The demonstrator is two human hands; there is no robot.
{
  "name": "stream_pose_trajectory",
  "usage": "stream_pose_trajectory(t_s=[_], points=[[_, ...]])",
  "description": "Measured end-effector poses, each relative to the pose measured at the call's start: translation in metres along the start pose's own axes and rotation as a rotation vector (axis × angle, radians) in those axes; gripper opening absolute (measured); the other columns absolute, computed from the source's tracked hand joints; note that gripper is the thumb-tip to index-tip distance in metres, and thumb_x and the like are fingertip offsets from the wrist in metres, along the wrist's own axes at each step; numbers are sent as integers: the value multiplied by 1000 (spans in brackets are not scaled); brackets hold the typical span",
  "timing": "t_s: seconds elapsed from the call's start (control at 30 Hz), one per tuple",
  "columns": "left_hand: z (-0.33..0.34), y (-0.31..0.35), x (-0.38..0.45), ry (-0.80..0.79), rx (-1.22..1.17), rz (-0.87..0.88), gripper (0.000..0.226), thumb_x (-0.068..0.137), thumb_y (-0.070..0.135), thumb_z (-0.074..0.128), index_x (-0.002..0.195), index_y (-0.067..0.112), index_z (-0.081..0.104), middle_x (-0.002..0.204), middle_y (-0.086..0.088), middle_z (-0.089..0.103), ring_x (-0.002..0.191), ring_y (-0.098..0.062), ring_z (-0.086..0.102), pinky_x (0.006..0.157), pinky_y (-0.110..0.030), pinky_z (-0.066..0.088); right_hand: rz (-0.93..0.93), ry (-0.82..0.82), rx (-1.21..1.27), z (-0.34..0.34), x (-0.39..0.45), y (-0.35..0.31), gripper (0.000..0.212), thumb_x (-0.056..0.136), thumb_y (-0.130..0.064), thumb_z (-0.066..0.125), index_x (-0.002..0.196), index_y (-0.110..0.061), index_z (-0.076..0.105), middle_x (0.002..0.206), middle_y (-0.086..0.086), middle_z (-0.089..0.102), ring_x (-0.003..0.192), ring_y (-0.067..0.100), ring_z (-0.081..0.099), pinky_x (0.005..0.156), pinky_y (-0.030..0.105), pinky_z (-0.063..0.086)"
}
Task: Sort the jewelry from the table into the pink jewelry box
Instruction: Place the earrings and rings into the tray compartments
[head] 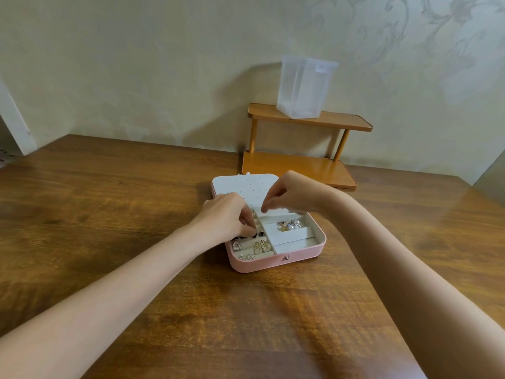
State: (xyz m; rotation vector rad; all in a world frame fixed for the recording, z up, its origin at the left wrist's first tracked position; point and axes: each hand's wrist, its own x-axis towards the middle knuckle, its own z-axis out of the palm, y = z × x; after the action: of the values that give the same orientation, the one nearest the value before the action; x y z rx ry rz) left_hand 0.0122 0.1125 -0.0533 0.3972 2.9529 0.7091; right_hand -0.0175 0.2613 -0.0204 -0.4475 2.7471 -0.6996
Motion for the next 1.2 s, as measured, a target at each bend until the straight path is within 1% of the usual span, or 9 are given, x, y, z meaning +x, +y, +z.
stream_pose_trajectory(t_s=[0.1, 0.27, 0.47, 0.6, 0.7, 0.77, 0.93, 1.1, 1.2], points=[[0, -1, 0, 3, 4, 4, 16, 80, 29, 72, 94, 22, 73, 80, 9, 55, 76, -7, 47, 70, -25, 38, 68, -32, 56, -7, -5, 0, 18, 91, -10, 54, 100, -4, 68, 68, 2, 55, 53, 10, 41, 46, 16, 37], [-1, -4, 0, -5, -25, 21, 15, 79, 29, 72, 93, 22, 73, 75, 13, 53, 71, -2, 48, 56, -18, 36, 128, -152, 252, -4, -8, 9, 30, 91, 9, 39, 105, 2, 65, 95, 12, 66, 79, 14, 62, 72, 20, 56], [-5, -12, 2, -26, -161, 16, 15, 78, 27, 73, 92, 22, 74, 75, 15, 60, 72, 2, 52, 62, -19, 41, 36, -77, 457, -4, -10, 11, 29, 86, 17, 48, 107, 5, 63, 99, 18, 69, 82, 14, 70, 65, 15, 54], [-13, -13, 2, 112, -271, 39, 13, 83, 20, 68, 95, 19, 74, 85, 8, 66, 78, -4, 54, 65, -18, 40, 35, -84, 596, -5, -14, 7, 29, 84, 12, 56, 111, 1, 56, 102, 15, 69, 82, 16, 71, 64, 15, 53], [-17, -8, 0, 205, -315, 129, 9, 85, 19, 65, 89, 23, 73, 73, 14, 60, 64, -2, 46, 56, -12, 35, 40, -180, 713, -3, -17, 4, 38, 84, 12, 56, 116, -4, 48, 106, 15, 66, 82, 18, 71, 64, 17, 54], [-17, -5, -1, 191, -244, 215, 9, 84, 22, 66, 88, 27, 72, 72, 14, 54, 59, -3, 41, 52, -9, 33, 24, -266, 766, -2, -18, 1, 44, 85, 15, 52, 122, -7, 43, 112, 17, 62, 86, 22, 71, 67, 21, 56], [-16, -7, -2, 182, -196, 298, 11, 83, 23, 67, 91, 27, 73, 73, 14, 50, 59, -1, 40, 55, -9, 32, -19, -318, 783, -5, -20, -2, 46, 85, 17, 49, 121, -11, 44, 115, 16, 60, 91, 25, 69, 75, 26, 58], [-18, -10, -3, 171, -251, 317, 6, 80, 21, 70, 82, 27, 71, 75, 14, 51, 60, -3, 42, 55, -10, 35, -45, -320, 794, -6, -21, 0, 43, 85, 16, 50, 117, -13, 49, 110, 16, 63, 89, 24, 70, 73, 25, 57], [-18, -12, -2, 133, -315, 319, 11, 82, 19, 68, 77, 29, 67, 80, 13, 54, 69, -3, 47, 62, -10, 39, -54, -314, 783, -7, -22, 2, 38, 84, 12, 54, 115, -9, 53, 105, 16, 67, 91, 25, 69, 77, 27, 57]])
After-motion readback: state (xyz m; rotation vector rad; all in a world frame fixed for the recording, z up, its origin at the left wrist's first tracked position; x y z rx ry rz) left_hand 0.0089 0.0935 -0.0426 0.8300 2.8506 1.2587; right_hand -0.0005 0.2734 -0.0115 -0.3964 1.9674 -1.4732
